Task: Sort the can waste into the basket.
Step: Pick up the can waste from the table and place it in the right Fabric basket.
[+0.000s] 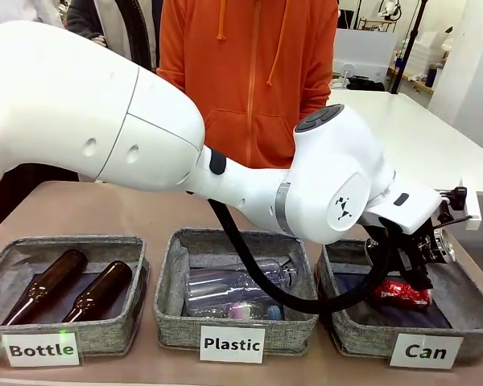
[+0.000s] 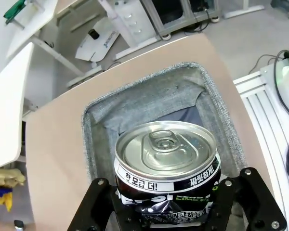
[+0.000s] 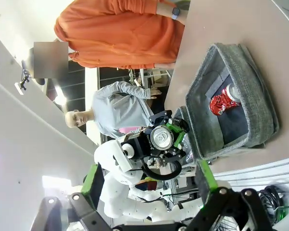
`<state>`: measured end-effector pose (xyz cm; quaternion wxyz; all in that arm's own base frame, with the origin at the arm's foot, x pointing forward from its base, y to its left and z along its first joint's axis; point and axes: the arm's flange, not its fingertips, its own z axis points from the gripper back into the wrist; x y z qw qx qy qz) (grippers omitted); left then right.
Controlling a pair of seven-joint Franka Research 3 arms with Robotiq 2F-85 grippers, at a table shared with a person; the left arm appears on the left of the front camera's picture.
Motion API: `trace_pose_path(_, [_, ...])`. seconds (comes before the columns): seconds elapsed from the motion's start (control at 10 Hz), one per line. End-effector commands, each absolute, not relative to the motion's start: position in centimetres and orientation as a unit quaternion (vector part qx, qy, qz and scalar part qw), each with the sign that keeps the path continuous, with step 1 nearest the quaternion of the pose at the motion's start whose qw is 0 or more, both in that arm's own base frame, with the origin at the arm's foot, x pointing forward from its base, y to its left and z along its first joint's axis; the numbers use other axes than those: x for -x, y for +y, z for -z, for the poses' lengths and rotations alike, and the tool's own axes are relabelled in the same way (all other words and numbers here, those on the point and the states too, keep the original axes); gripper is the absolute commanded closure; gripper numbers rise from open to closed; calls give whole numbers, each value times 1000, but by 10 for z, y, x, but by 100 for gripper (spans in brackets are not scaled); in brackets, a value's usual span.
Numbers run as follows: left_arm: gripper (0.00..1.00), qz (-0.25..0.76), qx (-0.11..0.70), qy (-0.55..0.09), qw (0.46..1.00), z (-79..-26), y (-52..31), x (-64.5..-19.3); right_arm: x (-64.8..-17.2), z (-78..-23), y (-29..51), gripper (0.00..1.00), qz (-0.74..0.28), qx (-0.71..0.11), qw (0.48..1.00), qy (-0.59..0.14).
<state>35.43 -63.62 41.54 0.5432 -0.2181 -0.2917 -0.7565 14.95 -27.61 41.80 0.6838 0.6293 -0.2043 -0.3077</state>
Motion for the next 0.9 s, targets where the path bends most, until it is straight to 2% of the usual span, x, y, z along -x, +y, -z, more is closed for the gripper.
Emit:
trace_pose_path(0.0, [43, 748, 217, -292, 555, -421, -637, -349, -149, -423, -277, 0, 304, -629, 688, -199])
trace_pose_path(0.1, [0, 748, 216, -291, 555, -422, -636, -349, -149, -423, -277, 0, 304, -629, 688, -199])
trace_pose_path(0.2, [37, 750, 216, -292, 552, -424, -636, -348, -149, -423, -277, 0, 304, -629, 688, -199])
trace_pose_path(0.3, [0, 750, 217, -292, 552, -424, -635, -348, -149, -423, -277, 0, 304, -629, 688, -199])
trace_pose_path(0.8, [0, 733, 212, -318, 563, -444, -612, -348, -149, -423, -277, 0, 304, -629, 688, -199])
